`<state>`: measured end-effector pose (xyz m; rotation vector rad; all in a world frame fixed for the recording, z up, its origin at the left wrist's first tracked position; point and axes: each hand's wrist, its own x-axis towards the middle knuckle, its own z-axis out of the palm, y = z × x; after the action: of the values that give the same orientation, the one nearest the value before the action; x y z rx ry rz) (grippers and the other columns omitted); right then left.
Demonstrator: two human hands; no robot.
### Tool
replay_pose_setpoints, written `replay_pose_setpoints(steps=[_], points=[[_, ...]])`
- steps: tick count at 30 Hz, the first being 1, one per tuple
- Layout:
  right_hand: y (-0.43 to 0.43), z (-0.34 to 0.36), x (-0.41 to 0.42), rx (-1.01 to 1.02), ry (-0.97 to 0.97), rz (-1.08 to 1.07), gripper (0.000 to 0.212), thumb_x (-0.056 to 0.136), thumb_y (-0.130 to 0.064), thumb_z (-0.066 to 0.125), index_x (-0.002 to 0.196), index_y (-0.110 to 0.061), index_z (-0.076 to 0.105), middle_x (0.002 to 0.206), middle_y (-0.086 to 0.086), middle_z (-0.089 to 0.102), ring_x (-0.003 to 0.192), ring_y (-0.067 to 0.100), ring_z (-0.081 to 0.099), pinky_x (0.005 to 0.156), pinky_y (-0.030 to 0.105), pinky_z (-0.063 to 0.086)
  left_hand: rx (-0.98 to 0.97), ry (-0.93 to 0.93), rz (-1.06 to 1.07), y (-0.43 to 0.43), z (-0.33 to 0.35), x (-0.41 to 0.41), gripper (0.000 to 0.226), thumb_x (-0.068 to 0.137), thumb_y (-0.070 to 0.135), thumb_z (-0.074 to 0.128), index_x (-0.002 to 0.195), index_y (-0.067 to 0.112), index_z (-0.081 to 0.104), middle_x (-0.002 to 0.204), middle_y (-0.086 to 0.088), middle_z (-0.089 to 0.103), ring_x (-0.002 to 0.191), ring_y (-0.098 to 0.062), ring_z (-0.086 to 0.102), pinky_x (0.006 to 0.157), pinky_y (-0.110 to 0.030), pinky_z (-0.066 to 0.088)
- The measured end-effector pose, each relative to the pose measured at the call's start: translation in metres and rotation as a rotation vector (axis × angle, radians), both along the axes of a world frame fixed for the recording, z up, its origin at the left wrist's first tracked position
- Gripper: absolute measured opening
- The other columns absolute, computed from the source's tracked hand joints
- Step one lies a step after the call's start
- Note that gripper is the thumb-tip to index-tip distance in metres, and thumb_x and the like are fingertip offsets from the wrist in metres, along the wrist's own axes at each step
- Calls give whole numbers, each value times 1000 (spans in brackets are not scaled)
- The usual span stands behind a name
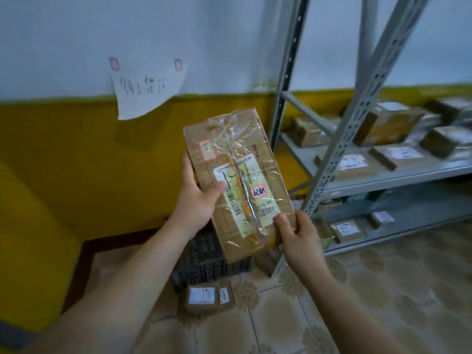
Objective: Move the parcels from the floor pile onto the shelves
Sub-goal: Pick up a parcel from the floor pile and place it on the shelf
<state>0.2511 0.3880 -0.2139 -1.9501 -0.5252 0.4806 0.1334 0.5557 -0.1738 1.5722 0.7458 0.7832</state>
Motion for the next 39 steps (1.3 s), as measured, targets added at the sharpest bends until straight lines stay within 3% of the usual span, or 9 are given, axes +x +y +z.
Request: replay_pose_setpoints(steps=[4,9,13,18,21,24,31,35,39], points=[[-68,31,14,44,-77,-58,11,97,-43,52,105,-38,47,97,-14,59,87,7,60,79,40,55,59,-29,-126,-55,33,34,84,96,17,58,153,39,0,133,10,53,104,-3,60,81,-27,52],[-184,57,37,104,-168,-158,64,96,-35,58,144,-53,20,103,-28,49,88,-4,52,75,21,43,86,-97,-282,-156,59,96,68,98,20,53,152,38,15,139,9,50,110,-3,57,76,-19,52],[-289,66,63,116,-164,-318,68,95,-34,61,150,-47,23,116,-13,52,92,-1,51,82,24,40,83,-77,-430,-261,71,148,73,97,22,56,151,44,11,138,7,48,116,-17,56,78,-28,56],[-401,76,94,156,-205,-479,63,95,-34,61,146,-49,26,108,-26,50,89,-5,50,72,9,37,105,-94,-580,-375,83,204,79,97,17,55,150,47,5,128,12,42,113,-15,54,73,-18,55],[-447,78,109,153,-208,-552,65,95,-35,61,150,-44,27,110,-21,48,92,-2,48,75,17,37,111,-63,-642,-424,90,231,74,98,16,53,150,46,9,127,5,45,88,-7,56,50,-6,47],[-478,77,126,168,-194,-593,65,95,-35,61,151,-42,28,110,-23,47,98,1,49,72,9,35,136,-32,-677,-455,92,262,72,99,16,53,150,45,11,126,6,44,78,3,51,46,-6,45],[-500,65,198,143,-151,-661,65,96,-38,59,150,-45,24,120,-15,51,104,7,51,75,15,39,186,17,-733,-477,82,350,75,98,21,55,151,45,8,137,9,39,81,4,46,47,-4,43],[-498,57,264,113,-162,-676,65,96,-39,58,151,-43,25,119,-17,51,108,8,50,87,25,37,153,-13,-760,-473,67,423,77,96,17,58,152,42,13,120,15,37,81,15,42,59,-7,42],[-493,53,337,105,-145,-688,63,96,-38,59,150,-43,26,120,-18,51,111,9,51,88,26,39,86,-27,-789,-467,59,498,77,95,15,59,152,41,14,126,17,40,90,7,50,73,-15,48]])
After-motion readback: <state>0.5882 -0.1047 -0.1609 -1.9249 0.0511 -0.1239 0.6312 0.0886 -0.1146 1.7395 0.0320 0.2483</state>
